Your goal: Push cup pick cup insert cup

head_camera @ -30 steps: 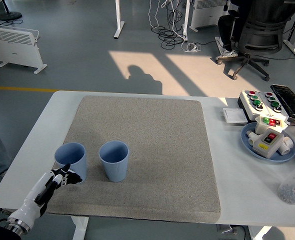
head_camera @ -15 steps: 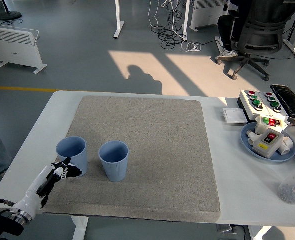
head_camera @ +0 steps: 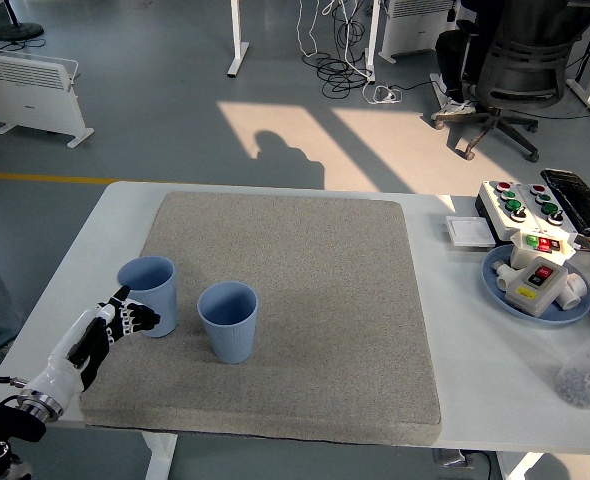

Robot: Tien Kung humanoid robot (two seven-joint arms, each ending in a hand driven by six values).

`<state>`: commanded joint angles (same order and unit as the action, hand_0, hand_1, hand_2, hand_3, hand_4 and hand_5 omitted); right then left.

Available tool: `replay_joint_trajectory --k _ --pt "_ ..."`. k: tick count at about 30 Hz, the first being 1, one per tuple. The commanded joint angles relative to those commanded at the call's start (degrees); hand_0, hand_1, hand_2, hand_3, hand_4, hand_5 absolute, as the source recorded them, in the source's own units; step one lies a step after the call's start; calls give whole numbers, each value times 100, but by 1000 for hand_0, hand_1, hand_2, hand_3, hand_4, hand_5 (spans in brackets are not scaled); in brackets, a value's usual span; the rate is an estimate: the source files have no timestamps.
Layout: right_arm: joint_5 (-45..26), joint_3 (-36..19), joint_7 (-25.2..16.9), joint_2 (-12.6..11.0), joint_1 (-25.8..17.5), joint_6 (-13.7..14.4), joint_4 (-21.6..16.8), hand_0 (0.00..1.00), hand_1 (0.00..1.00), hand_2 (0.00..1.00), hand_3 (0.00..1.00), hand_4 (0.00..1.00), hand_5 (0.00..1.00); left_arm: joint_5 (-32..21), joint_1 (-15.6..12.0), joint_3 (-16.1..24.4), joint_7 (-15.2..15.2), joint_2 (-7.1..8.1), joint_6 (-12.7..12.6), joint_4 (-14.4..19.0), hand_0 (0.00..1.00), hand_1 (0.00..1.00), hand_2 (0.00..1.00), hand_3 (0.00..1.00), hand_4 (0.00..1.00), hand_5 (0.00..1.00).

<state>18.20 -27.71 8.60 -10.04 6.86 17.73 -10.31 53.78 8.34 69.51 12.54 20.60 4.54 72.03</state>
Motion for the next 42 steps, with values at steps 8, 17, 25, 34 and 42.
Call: replay_joint_trajectory --k 8,17,25,34,42 --pt "43 -12 11 0 16 -5 0 689 588 633 555 99 412 -227 375 -282 47 8 7 -394 721 628 537 466 654 998" --pt "66 -17 14 0 17 -9 0 690 587 633 555 99 409 -350 639 -589 105 32 -24 -746 724 630 537 465 653 998" --pt "50 7 11 -1 23 -13 0 690 587 634 554 100 411 -488 859 -752 161 37 -42 -1046 726 632 534 463 645 998" --pt "85 1 23 1 17 -19 0 690 586 634 553 101 407 -691 1247 -1153 270 77 -114 -1487 726 630 533 461 640 998" --pt "66 28 14 7 25 -21 0 690 588 634 554 102 408 -932 1602 -1454 389 61 -215 -1758 727 629 530 460 637 998"
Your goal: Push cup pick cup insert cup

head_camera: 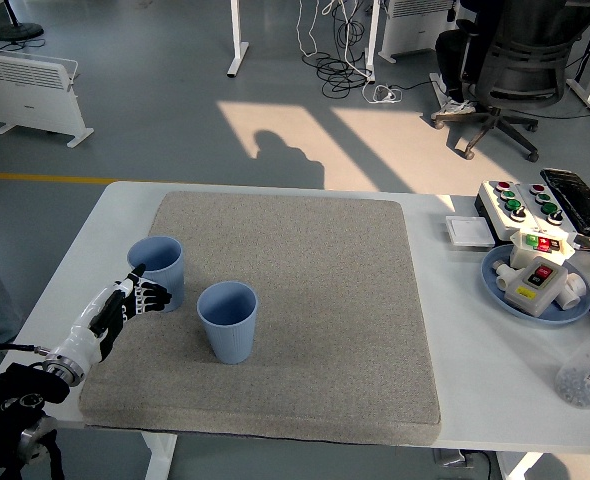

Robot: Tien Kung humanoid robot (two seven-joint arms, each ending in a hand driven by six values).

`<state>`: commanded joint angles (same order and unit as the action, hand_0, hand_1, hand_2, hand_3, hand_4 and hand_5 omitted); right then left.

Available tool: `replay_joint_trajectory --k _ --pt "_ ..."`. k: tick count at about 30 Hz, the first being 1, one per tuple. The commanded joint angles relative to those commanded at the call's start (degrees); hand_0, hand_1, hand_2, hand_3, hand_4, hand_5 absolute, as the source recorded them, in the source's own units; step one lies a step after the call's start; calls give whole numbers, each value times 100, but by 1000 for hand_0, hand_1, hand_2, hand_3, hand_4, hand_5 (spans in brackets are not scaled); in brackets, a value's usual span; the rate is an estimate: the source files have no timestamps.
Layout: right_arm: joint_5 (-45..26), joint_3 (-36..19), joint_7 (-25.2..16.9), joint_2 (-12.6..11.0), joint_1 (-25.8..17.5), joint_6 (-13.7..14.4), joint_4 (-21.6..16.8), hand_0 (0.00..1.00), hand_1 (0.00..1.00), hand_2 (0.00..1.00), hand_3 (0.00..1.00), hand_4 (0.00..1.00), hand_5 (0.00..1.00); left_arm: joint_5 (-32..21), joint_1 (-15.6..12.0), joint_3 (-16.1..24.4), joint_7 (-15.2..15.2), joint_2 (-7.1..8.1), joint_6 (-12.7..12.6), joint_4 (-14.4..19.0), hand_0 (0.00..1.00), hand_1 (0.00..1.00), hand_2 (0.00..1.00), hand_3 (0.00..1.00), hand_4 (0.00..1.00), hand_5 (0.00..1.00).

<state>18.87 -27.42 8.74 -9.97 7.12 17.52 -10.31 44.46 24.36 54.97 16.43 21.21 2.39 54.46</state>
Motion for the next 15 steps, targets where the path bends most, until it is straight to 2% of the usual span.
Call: replay_joint_trajectory --k 10,15 --pt "5 25 6 8 -19 -9 0 689 588 635 553 103 409 -307 412 -482 114 -29 -97 -377 726 627 530 460 634 998" --pt "12 44 9 8 -44 -14 0 689 588 635 554 103 409 -525 642 -751 186 -90 -147 -638 727 625 529 460 632 998"
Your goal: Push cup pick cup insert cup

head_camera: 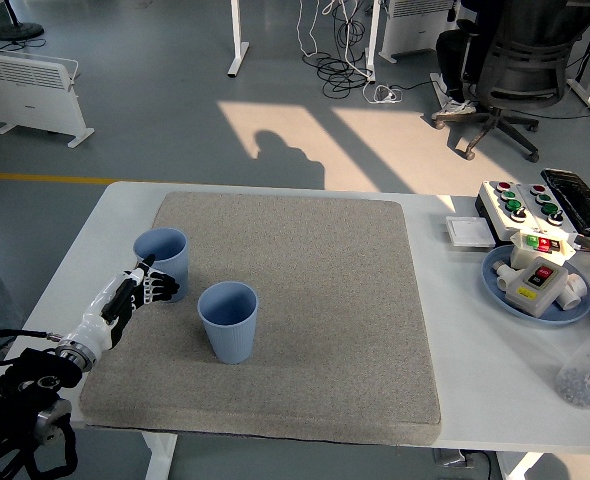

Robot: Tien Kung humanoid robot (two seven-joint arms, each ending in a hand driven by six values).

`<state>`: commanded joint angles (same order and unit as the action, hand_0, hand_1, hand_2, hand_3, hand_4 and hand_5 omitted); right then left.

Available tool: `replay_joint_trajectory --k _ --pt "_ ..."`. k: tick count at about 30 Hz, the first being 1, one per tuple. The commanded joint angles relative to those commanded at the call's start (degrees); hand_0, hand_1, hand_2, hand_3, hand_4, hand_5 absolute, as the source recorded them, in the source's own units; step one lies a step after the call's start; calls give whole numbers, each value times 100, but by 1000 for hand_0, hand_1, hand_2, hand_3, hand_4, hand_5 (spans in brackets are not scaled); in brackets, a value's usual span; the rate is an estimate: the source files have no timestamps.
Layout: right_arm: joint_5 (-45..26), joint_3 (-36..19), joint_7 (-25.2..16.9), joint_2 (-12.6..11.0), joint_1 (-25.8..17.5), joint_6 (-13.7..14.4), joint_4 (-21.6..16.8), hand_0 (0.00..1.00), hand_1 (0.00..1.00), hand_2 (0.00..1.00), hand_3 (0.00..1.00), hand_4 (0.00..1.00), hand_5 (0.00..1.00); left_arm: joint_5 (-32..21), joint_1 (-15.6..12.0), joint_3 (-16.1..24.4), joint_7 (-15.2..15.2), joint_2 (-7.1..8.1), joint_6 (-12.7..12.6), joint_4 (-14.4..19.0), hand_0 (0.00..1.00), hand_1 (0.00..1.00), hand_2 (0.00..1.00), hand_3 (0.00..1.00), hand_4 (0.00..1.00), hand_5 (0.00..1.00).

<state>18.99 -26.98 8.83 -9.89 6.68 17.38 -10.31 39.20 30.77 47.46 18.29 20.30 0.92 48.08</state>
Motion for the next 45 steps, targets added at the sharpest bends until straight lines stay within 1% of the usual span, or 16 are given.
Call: replay_joint_trajectory --k 8,14,15,20,21,26,27,29,32,33,35,38,39,42,44,45 --pt "-19 33 -5 -5 -29 1 0 689 589 635 553 103 416 0 105 -23 28 -46 -32 -80 726 624 527 460 629 998" --pt "-3 25 0 -12 -48 2 0 689 589 636 555 103 417 416 -204 386 -138 -1 -30 305 725 622 527 460 629 998" --pt "-2 24 1 -12 -50 2 0 689 589 635 554 102 418 476 -240 447 -157 4 -27 352 614 615 539 485 695 998" --pt "34 -16 10 -15 -69 3 0 689 589 635 554 102 418 1109 -827 1233 -422 118 -22 1067 614 615 539 485 695 998" --pt "43 -29 12 -15 -71 4 0 689 588 636 555 102 419 1199 -951 1414 -467 158 -20 1259 578 606 558 521 860 998" --pt "27 -48 12 -11 -67 9 0 689 588 636 555 102 419 1873 -1330 2073 -669 375 -165 2067 578 606 558 521 860 998" --pt "18 -45 10 -11 -63 10 0 689 588 635 555 102 419 2036 -1364 2175 -684 409 -205 2216 649 689 665 680 923 755" --pt "7 -47 9 -10 -54 11 0 689 588 635 555 102 419 2402 -1396 2333 -651 526 -400 2535 649 689 665 680 923 755" --pt "10 -55 12 -8 -49 12 0 689 588 635 555 102 419 3062 -1328 2449 -671 677 -592 2951 649 689 665 680 923 755" --pt "8 -56 15 -6 -47 11 0 689 587 635 555 101 419 3268 -1249 2455 -743 768 -532 3098 841 861 883 848 906 583" --pt "3 -55 16 -5 -45 11 0 689 587 635 555 101 419 3725 -1157 2448 -827 873 -421 3270 841 861 883 848 906 583" --pt "-42 -30 14 -5 -39 9 0 689 587 635 555 101 419 4444 -752 2122 -1107 1210 98 3531 841 861 883 848 906 583" --pt "-55 -23 13 -6 -38 9 0 689 588 637 555 98 418 4667 -597 1957 -1163 1304 233 3560 998 961 998 890 954 547" --pt "-74 -10 10 -5 -31 6 0 689 588 637 555 98 418 5238 -143 1450 -1322 1498 600 3566 998 961 998 890 954 547" --pt "-85 -1 9 -6 -29 5 0 689 588 637 555 98 418 5370 57 1171 -1359 1539 727 3557 998 961 998 890 954 547" --pt "-99 13 7 -7 -26 5 0 689 588 637 555 97 418 5499 260 943 -1397 1569 923 3536 998 969 998 899 971 548"
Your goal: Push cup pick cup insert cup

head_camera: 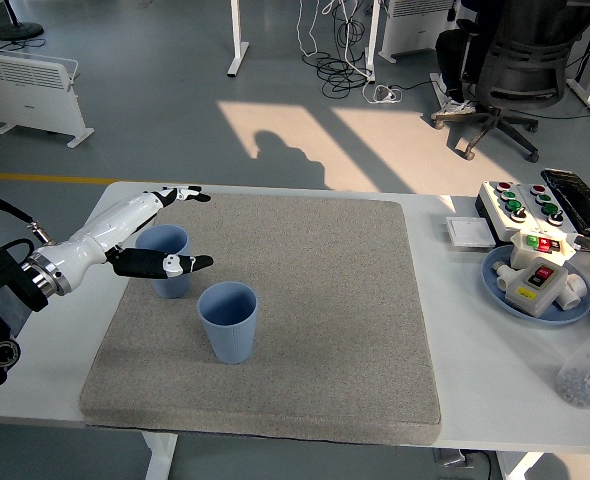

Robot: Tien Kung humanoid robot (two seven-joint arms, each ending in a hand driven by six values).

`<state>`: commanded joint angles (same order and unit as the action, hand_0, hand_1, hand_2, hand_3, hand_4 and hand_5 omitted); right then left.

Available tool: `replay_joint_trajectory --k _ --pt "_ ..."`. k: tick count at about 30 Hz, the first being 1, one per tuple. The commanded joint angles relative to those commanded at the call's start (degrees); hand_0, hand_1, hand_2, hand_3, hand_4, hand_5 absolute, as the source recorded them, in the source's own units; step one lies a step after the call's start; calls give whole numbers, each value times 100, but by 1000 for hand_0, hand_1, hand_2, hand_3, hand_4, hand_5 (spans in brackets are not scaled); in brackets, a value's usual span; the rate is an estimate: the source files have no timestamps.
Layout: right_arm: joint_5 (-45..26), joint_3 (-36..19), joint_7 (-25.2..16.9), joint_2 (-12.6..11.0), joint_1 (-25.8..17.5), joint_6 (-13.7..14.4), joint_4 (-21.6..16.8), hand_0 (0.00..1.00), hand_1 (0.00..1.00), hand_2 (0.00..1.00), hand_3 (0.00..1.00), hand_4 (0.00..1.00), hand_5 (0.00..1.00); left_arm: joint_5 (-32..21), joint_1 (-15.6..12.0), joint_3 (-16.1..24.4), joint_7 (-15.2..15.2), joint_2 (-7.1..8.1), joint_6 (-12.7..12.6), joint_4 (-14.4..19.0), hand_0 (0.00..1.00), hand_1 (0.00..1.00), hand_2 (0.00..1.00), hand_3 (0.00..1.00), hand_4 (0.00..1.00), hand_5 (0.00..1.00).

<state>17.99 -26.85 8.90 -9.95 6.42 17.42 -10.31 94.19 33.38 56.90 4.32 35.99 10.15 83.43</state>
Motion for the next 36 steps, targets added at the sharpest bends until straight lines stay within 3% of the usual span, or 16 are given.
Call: replay_joint_trajectory --k 4,7,9,13,23,24,29,30,35,36 --pt "11 3 2 -6 3 -1 0 689 588 637 555 97 418 203 623 -723 -115 -11 460 -167 998 969 998 899 971 548" --pt "21 -1 2 -8 2 0 0 689 588 635 555 96 418 230 778 -902 -159 -49 564 -252 998 967 998 907 977 541" --pt "44 -7 3 -13 1 -1 0 689 588 635 555 96 418 247 1051 -1197 -216 -140 804 -433 998 967 998 907 977 541" --pt "77 -26 6 -20 0 0 0 689 588 636 555 95 416 310 1303 -1529 -242 -225 1072 -586 993 954 998 905 979 532" --pt "175 -80 20 -33 -16 4 0 689 587 635 555 95 415 255 1663 -2136 -233 -482 1302 -1154 997 942 993 910 959 479" --pt "180 -84 21 -34 -16 5 0 689 586 634 555 95 414 270 1673 -2164 -232 -494 1304 -1186 914 914 983 911 872 313" --pt "231 -127 23 -40 -15 13 0 689 586 634 555 95 414 512 1710 -2300 -252 -533 1286 -1344 914 914 983 911 872 313" --pt "245 -141 24 -43 -15 17 0 690 583 634 554 95 413 579 1718 -2323 -267 -536 1273 -1361 702 815 912 881 769 172" --pt "250 -142 23 -44 -17 20 0 690 583 634 554 95 413 702 1726 -2316 -281 -540 1271 -1348 702 815 912 881 769 172" --pt "245 -138 22 -45 -19 21 0 690 581 632 553 95 409 729 1722 -2305 -276 -539 1263 -1335 522 716 845 784 703 113"
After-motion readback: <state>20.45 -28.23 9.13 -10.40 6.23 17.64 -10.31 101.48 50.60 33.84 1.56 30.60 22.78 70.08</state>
